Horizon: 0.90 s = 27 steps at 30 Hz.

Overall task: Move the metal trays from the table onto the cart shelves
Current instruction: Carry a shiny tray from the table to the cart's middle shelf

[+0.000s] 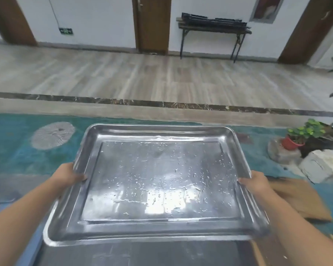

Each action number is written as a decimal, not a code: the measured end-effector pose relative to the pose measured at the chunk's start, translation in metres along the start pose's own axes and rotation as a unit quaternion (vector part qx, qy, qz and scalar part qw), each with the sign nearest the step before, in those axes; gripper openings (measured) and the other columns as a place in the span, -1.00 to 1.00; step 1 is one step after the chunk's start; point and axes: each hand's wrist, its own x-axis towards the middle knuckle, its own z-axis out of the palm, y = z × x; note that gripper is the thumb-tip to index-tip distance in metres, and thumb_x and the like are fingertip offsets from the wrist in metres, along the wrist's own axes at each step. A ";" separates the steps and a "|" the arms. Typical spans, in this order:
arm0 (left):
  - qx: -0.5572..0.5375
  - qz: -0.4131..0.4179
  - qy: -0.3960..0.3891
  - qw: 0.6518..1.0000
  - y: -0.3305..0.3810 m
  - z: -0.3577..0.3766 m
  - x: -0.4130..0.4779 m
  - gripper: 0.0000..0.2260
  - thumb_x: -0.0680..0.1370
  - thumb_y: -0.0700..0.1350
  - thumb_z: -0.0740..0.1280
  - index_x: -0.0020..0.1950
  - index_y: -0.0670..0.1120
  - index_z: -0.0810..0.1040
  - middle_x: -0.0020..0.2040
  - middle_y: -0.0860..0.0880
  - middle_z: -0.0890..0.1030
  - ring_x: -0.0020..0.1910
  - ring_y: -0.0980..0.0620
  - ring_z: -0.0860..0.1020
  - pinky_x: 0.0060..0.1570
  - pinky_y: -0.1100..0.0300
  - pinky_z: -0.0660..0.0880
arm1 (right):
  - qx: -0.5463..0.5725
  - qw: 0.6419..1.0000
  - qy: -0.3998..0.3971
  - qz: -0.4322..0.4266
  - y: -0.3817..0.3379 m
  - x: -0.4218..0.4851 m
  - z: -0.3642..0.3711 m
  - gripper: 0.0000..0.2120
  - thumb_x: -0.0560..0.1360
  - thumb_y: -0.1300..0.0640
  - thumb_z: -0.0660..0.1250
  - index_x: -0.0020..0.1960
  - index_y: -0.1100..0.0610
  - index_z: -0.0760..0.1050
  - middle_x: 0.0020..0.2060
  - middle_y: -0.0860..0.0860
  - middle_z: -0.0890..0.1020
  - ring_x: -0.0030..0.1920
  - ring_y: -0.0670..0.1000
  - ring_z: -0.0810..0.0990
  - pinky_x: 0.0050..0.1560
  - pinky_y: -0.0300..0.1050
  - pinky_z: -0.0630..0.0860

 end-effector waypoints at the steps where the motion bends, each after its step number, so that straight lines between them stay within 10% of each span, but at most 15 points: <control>1: -0.003 -0.016 0.014 1.000 -0.016 -0.011 0.003 -0.84 0.37 -0.31 0.53 -0.13 -0.25 0.60 -0.24 -0.19 0.61 -0.26 -0.13 0.55 -0.19 0.10 0.42 | -0.011 1.000 -0.015 -0.017 -0.018 0.003 0.014 -0.89 0.42 0.30 0.47 -0.07 0.31 0.63 -0.31 0.13 0.60 -0.31 0.09 0.53 -0.26 -0.09 0.38; 8: -0.045 -0.137 0.099 0.985 -0.120 -0.065 -0.013 -0.79 0.37 -0.26 0.55 -0.09 -0.32 0.62 -0.09 -0.26 0.62 -0.06 -0.24 0.58 -0.09 0.02 0.44 | -0.040 0.988 -0.105 -0.110 -0.126 0.019 0.102 -0.90 0.44 0.30 0.46 -0.05 0.26 0.62 -0.22 0.18 0.66 -0.25 0.12 0.58 -0.17 -0.09 0.44; 20: -0.165 -0.311 0.256 0.900 -0.219 -0.074 -0.128 -0.88 0.35 -0.32 0.52 -0.23 -0.21 0.60 -0.25 -0.19 0.62 -0.30 -0.12 0.56 -0.33 0.14 0.42 | -0.113 0.922 -0.254 -0.268 -0.276 0.026 0.245 -0.90 0.37 0.27 0.48 -0.21 0.16 0.57 -0.25 0.19 0.66 -0.25 0.15 0.62 -0.11 -0.01 0.54; 27: -0.180 -0.422 0.320 0.829 -0.225 -0.035 -0.224 -0.87 0.35 -0.30 0.53 -0.22 -0.24 0.58 -0.28 -0.21 0.60 -0.34 -0.14 0.54 -0.36 0.14 0.42 | -0.177 0.843 -0.355 -0.363 -0.330 0.003 0.309 -0.59 0.44 0.23 0.47 0.25 0.30 0.52 0.15 0.24 0.61 0.12 0.25 0.59 0.10 0.00 0.49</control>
